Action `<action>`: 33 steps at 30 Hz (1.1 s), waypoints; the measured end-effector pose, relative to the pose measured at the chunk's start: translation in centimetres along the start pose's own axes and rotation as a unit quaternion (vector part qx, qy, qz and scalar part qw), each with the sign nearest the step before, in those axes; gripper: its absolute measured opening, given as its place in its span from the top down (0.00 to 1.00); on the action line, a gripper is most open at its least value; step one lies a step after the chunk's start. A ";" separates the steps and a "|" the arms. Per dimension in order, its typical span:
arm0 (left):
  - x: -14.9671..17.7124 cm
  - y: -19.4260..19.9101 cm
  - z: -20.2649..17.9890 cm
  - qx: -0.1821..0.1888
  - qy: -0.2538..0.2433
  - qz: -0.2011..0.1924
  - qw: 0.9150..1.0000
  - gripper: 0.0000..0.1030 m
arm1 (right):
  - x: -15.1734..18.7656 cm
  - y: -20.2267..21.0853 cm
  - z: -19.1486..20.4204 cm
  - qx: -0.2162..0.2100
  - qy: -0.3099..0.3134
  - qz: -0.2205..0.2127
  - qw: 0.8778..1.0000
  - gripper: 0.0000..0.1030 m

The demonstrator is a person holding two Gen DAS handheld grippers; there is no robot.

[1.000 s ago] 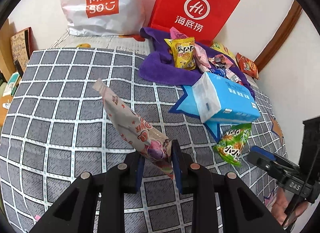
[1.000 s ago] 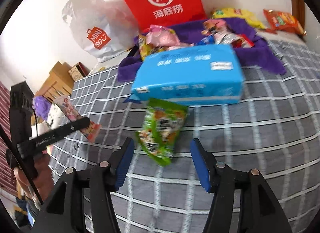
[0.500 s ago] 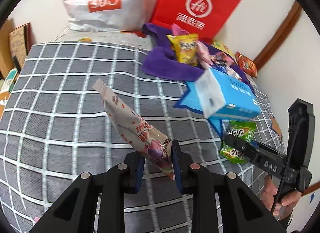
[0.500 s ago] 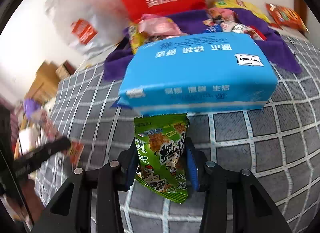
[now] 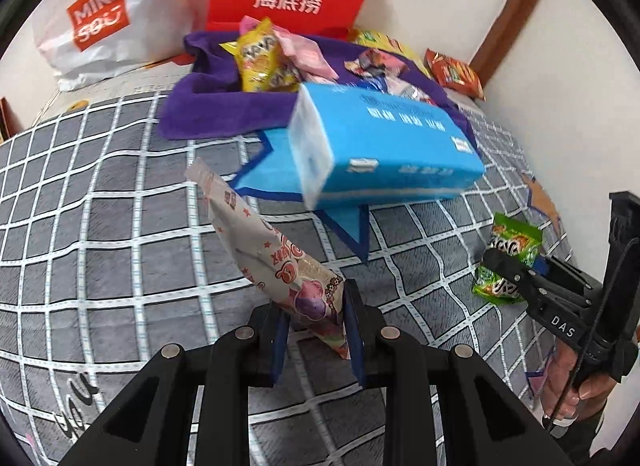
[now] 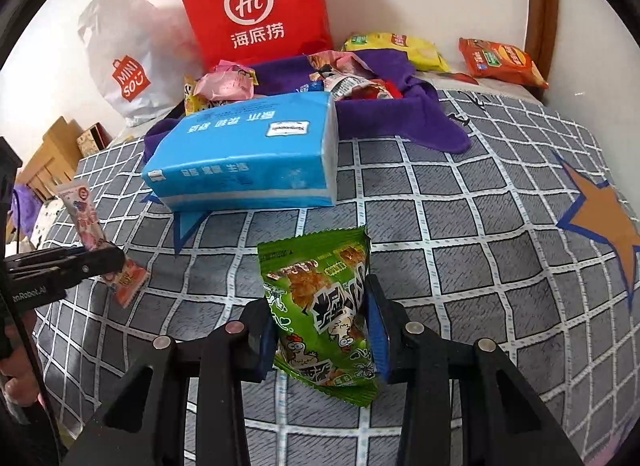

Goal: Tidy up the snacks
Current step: 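Lift the green snack bag with the right tool while the left lifts the candy stick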

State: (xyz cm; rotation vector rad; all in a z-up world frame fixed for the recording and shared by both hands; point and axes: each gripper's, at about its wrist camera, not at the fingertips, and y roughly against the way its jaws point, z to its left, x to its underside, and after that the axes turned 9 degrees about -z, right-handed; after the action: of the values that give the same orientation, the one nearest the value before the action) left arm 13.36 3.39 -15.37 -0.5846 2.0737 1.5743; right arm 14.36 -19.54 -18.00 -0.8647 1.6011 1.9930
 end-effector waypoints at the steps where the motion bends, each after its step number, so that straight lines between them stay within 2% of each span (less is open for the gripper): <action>1: 0.1 -0.2 -0.2 -0.006 -0.003 0.000 1.000 0.76 | 0.2 -0.1 -0.3 -0.004 -0.002 -0.005 1.000 0.63; 8: 0.6 -0.4 -0.1 -0.009 -0.001 -0.031 0.999 0.73 | 0.5 -1.2 -0.4 -0.023 -0.003 -0.036 0.999 0.63; 15: 1.2 -0.9 1.1 0.014 0.024 -0.056 0.998 0.69 | 0.2 -2.0 -1.3 -0.046 -0.039 -0.030 0.998 0.62; 19: 2.0 -0.8 0.0 -0.004 -0.003 -0.083 0.997 0.67 | 0.2 -2.2 -1.1 -0.043 -0.040 -0.029 0.998 0.61; 23: 2.0 -1.0 -0.9 -0.029 -0.022 -0.082 0.996 0.64 | 0.2 -2.3 -0.5 -0.026 -0.016 -0.026 0.999 0.61; 33: 2.1 -1.0 -1.0 -0.025 -0.019 -0.083 0.996 0.66 | 0.2 -2.5 -0.2 -0.019 0.000 -0.023 1.000 0.60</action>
State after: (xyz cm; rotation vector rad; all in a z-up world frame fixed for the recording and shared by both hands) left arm 12.18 2.04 -17.10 -0.7204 1.9097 1.5341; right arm 15.91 -19.12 -19.91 -0.9070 1.5344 1.9971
